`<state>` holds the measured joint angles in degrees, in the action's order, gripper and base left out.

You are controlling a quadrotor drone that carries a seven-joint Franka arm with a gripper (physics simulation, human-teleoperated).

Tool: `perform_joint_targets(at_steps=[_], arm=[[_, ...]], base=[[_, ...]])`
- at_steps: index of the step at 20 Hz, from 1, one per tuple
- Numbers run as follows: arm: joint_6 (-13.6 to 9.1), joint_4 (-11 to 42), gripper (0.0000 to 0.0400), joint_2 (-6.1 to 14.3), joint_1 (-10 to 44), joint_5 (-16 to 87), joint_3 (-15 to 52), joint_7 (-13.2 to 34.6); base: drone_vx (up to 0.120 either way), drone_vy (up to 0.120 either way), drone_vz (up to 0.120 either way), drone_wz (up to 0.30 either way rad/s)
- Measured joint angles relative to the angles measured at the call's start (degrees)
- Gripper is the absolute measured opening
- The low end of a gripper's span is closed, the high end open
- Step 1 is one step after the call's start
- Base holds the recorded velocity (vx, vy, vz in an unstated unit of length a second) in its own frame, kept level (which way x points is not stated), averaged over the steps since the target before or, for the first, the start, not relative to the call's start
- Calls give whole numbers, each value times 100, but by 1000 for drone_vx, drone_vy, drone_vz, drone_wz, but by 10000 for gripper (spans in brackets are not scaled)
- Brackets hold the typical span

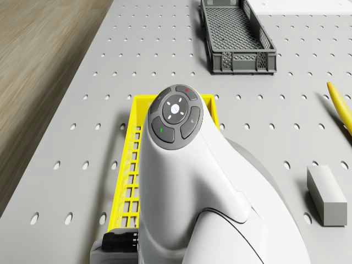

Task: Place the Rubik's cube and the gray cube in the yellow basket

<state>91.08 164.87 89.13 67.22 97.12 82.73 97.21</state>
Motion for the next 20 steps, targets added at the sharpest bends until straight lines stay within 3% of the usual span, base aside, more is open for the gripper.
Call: perform_joint_targets(at_steps=[6, 20], arm=[[31, -1, 325, 33, 4, -13, 4, 3], [417, -196, 325, 99, 149, 962, -1037, 17]], base=[[113, 0, 0, 0], [0, 0, 0, 0]])
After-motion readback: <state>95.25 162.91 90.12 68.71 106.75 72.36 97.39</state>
